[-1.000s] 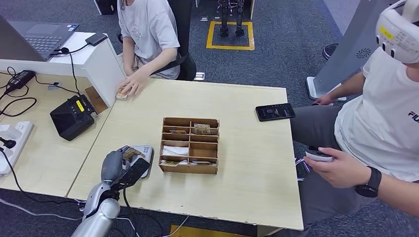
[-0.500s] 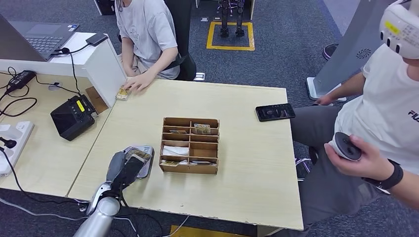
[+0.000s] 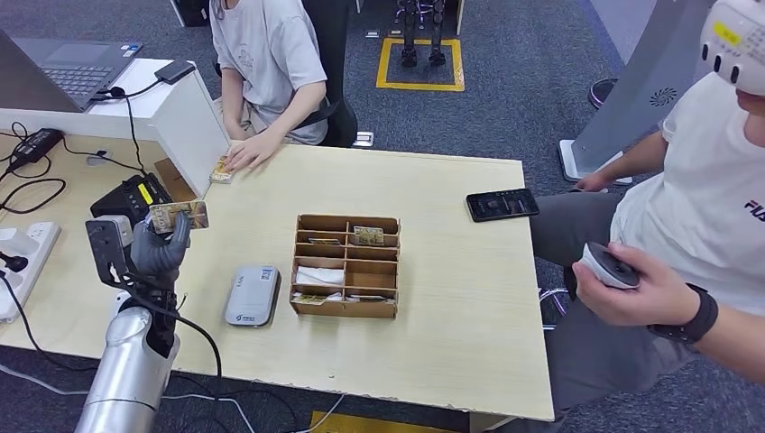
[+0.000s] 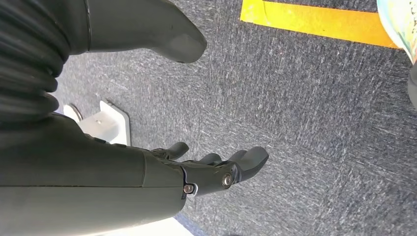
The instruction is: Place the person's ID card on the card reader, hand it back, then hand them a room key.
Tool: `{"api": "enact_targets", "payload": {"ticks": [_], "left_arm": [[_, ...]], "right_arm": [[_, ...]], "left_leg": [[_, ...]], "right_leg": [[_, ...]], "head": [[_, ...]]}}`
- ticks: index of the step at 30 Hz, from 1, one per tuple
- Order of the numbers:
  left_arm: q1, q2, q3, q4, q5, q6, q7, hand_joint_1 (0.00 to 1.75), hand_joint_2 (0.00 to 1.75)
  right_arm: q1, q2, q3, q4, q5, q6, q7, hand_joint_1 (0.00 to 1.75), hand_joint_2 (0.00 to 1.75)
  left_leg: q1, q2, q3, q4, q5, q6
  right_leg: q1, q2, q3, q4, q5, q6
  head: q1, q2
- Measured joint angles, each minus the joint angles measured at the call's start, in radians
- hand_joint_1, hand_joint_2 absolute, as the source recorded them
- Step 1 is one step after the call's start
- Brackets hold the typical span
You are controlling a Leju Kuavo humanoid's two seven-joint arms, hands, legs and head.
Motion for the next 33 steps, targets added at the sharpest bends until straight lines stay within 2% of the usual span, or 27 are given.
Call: {"api": "enact_targets", "payload": {"ticks": [6, 11, 15, 18, 21, 25, 33], "left_arm": [[-0.036, 0.013, 0.02, 0.0, -0.09, 0.103, -0.05, 1.75, 1.75], [-0.075, 0.013, 0.015, 0.029, -0.392, 0.293, -0.126, 1.75, 1.75], [-0.124, 0.017, -0.018, 0.091, -0.713, 0.531, -0.177, 1.75, 1.75], [-0.155, 0.021, -0.042, 0.137, -0.841, 0.625, -0.182, 1.75, 1.75], [-0.174, 0.023, -0.058, 0.167, -0.982, 0.671, -0.175, 1.75, 1.75], [-0.196, 0.021, -0.056, 0.199, -1.225, 0.687, -0.181, 1.75, 1.75], [-0.23, 0.012, -0.029, 0.236, -1.309, 0.689, -0.186, 1.75, 1.75]], "right_arm": [[-0.002, 0.0, 0.0, 0.0, 0.017, 0.013, 0.003, 0.0, 1.75], [-0.008, 0.0, 0.001, 0.0, 0.042, 0.022, -0.008, 0.0, 1.75], [-0.013, 0.0, 0.006, 0.0, 0.065, 0.034, -0.016, 0.0, 1.75], [-0.015, 0.0, 0.014, 0.0, 0.077, 0.035, -0.016, 0.0, 1.75], [-0.016, 0.0, 0.02, 0.0, 0.083, 0.037, -0.015, 0.0, 1.75], [-0.017, 0.0, 0.026, 0.0, 0.097, 0.046, -0.015, 0.0, 1.75], [-0.017, 0.0, 0.027, 0.0, 0.099, 0.047, -0.015, 0.0, 1.75]], "left_leg": [[0.0, 0.0, 0.0, 0.0, 0.0, 0.0], [0.0, 0.0, 0.0, 0.0, 0.0, 0.0], [0.0, 0.0, 0.0, 0.0, 0.0, 0.0], [0.0, 0.001, 0.0, 0.0, 0.0, 0.0], [0.0, 0.001, 0.0, 0.0, 0.0, 0.0], [0.0, 0.001, -0.001, 0.0, 0.0, 0.0], [0.0, 0.001, -0.001, 0.0, 0.0, 0.0]], "right_leg": [[0.0, 0.0, 0.0, 0.0, 0.0, 0.0], [0.0, 0.0, -0.001, 0.0, 0.0, 0.0], [0.0, 0.0, -0.001, 0.0, 0.0, 0.0], [0.0, 0.001, -0.001, 0.0, 0.0, 0.0], [0.0, 0.001, -0.001, 0.0, 0.0, 0.0], [0.0, 0.001, -0.001, 0.0, 0.0, 0.0], [0.0, 0.001, -0.002, 0.0, 0.0, 0.0]], "head": [[0.0, 0.0], [0.0, 0.0], [0.0, 0.0], [0.0, 0.0], [0.0, 0.0], [0.0, 0.0], [0.0, 0.0]]}}
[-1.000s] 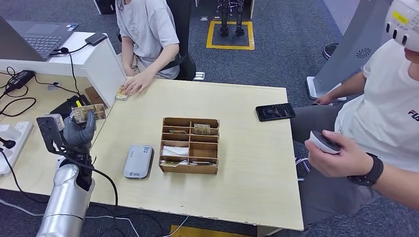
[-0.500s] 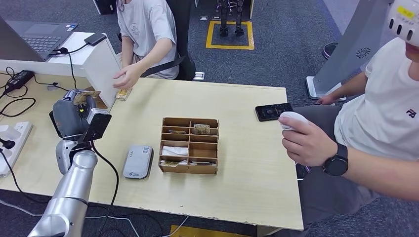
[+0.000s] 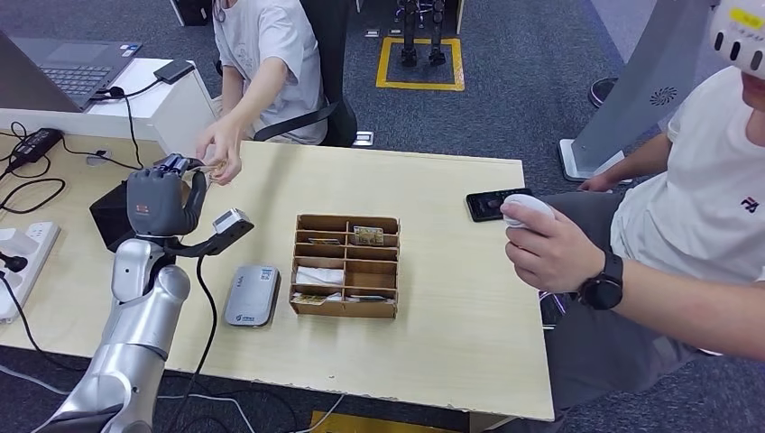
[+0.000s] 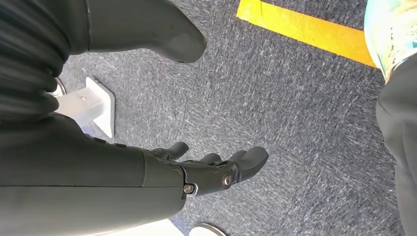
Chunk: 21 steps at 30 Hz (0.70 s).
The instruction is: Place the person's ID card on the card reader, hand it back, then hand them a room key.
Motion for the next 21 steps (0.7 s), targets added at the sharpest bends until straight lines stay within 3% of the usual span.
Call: {"api": "enact_targets", "payload": {"ticks": [6, 10, 21], "left_arm": [[-0.034, -0.023, 0.038, 0.033, 0.001, 0.0, -0.039, 1.75, 1.75], [-0.052, -0.039, 0.049, 0.065, 0.049, 0.0, -0.056, 0.0, 1.75], [-0.093, -0.054, 0.048, 0.149, 0.183, -0.005, -0.043, 0.0, 1.75]], "right_arm": [[0.0, 0.0, 0.0, 0.0, 0.013, 0.0, -0.002, 0.0, 1.75], [0.0, 0.0, 0.0, 0.0, 0.014, 0.0, 0.0, 0.0, 1.75], [0.0, 0.0, 0.0, 0.0, 0.013, 0.0, 0.0, 0.0, 1.75]], "left_leg": [[0.0, 0.0, 0.0, 0.0, 0.0, 0.0], [0.0, 0.0, 0.0, 0.0, 0.0, 0.0], [0.0, 0.0, 0.0, 0.0, 0.0, 0.0]], "right_leg": [[0.0, 0.0, 0.0, 0.0, 0.0, 0.0], [0.0, 0.0, 0.0, 0.0, 0.0, 0.0], [0.0, 0.0, 0.0, 0.0, 0.0, 0.0]], "head": [[0.0, 0.0], [0.0, 0.0], [0.0, 0.0]]}}
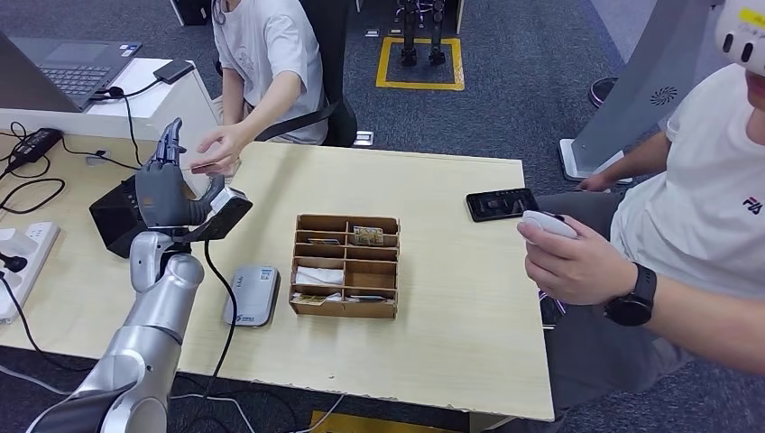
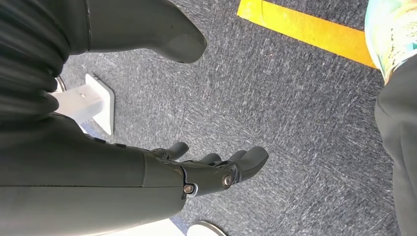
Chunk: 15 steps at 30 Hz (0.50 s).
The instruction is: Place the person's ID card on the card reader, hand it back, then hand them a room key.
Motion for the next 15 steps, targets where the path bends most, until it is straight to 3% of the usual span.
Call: {"api": "enact_targets", "payload": {"ticks": [9, 15], "left_arm": [[-0.007, -0.002, -0.012, 0.022, 0.168, -0.076, 0.05, 0.0, 1.75], [0.082, -0.006, -0.054, -0.084, 0.323, -0.263, 0.016, 0.0, 1.75]], "right_arm": [[0.001, 0.0, 0.0, 0.0, -0.004, 0.0, 0.002, 0.0, 1.75], [0.002, 0.0, -0.004, 0.0, -0.019, -0.002, 0.002, 0.0, 1.75]], "left_leg": [[0.0, 0.0, 0.0, 0.0, 0.0, 0.0], [0.0, 0.0, -0.001, 0.0, 0.0, 0.0]], "right_leg": [[0.0, 0.0, 0.0, 0.0, 0.0, 0.0], [0.0, 0.0, -0.001, 0.0, 0.0, 0.0]], "head": [[0.0, 0.0], [0.0, 0.0]]}}
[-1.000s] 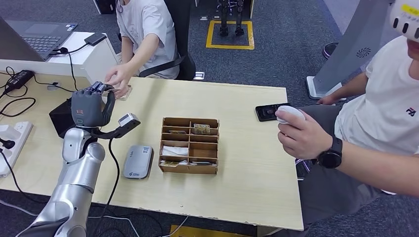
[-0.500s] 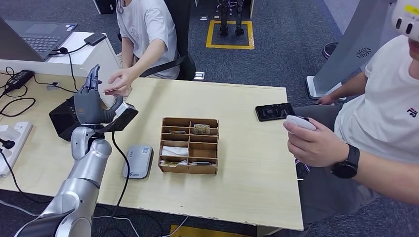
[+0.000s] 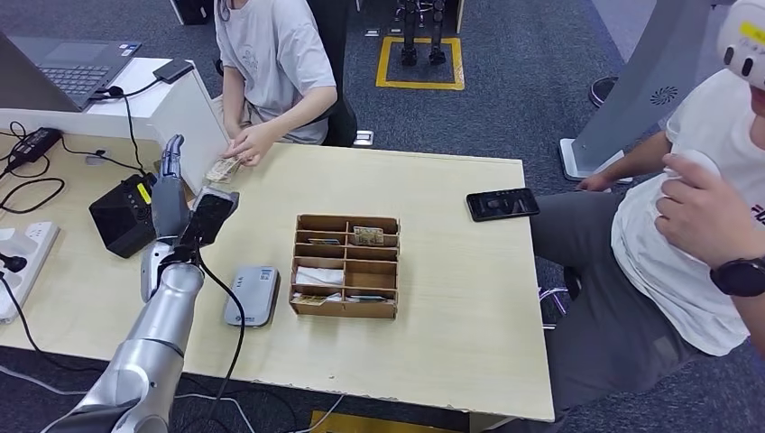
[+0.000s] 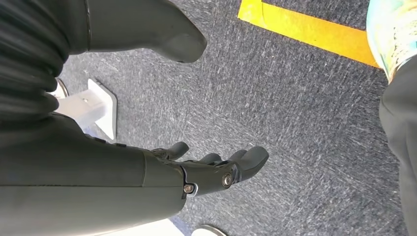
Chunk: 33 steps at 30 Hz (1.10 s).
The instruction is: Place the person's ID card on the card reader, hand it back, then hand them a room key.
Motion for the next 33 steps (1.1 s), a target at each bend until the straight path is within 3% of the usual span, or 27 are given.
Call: {"api": "enact_targets", "payload": {"ticks": [5, 9, 12, 16, 22, 29, 33], "left_arm": [[0.163, 0.003, -0.132, -0.224, 0.01, -0.178, -0.012, 0.0, 1.75], [0.324, 0.044, -0.346, -0.476, -0.085, -0.193, 0.033, 0.0, 1.75], [0.377, 0.092, -0.447, -0.589, -0.109, -0.188, 0.061, 0.0, 1.75], [0.429, 0.148, -0.498, -0.694, -0.109, -0.164, 0.072, 0.0, 1.75], [0.525, 0.202, -0.509, -0.813, -0.194, -0.09, 0.086, 0.0, 1.75], [0.58, 0.238, -0.561, -0.8, -0.498, 0.011, 0.178, 0.0, 1.75], [0.581, 0.25, -0.606, -0.745, -0.572, 0.045, 0.223, 0.0, 1.75]], "right_arm": [[0.004, 0.0, -0.016, 0.0, -0.021, -0.008, 0.007, 0.0, 1.75], [0.01, 0.0, -0.037, 0.0, -0.036, -0.014, 0.012, 0.0, 1.75], [0.011, 0.0, -0.047, 0.0, -0.037, -0.017, 0.006, 0.0, 1.75], [0.011, 0.0, -0.056, 0.0, -0.042, -0.019, 0.0, 0.0, 1.75], [0.012, 0.0, -0.064, 0.0, -0.051, -0.022, 0.006, 0.0, 1.75], [0.011, 0.0, -0.074, 0.0, -0.049, -0.023, 0.015, 0.0, 1.75], [0.011, 0.0, -0.076, 0.0, -0.046, -0.025, 0.014, 0.0, 1.75]], "left_leg": [[-0.001, 0.0, 0.0, 0.0, -0.001, 0.0], [0.0, 0.0, -0.002, 0.0, -0.002, 0.001], [0.0, 0.001, -0.002, 0.0, -0.003, 0.0], [0.0, 0.001, -0.001, 0.0, -0.003, 0.0], [0.001, 0.001, -0.001, 0.0, -0.003, -0.001], [0.0, 0.001, -0.001, 0.0, -0.003, 0.0], [0.0, 0.001, -0.001, 0.0, -0.003, 0.0]], "right_leg": [[0.0, 0.0, 0.0, 0.0, -0.001, 0.0], [0.0, 0.0, -0.001, -0.001, -0.001, 0.0], [0.0, 0.0, -0.001, -0.001, -0.001, 0.0], [0.0, 0.001, -0.001, -0.001, -0.001, 0.0], [0.0, 0.001, -0.001, 0.0, -0.001, 0.0], [0.0, 0.001, -0.001, -0.001, -0.001, 0.0], [0.0, 0.001, -0.001, -0.001, -0.001, 0.0]], "head": [[0.0, 0.0], [0.0, 0.0], [0.0, 0.0], [0.0, 0.0], [0.0, 0.0], [0.0, 0.0], [0.0, 0.0]]}}
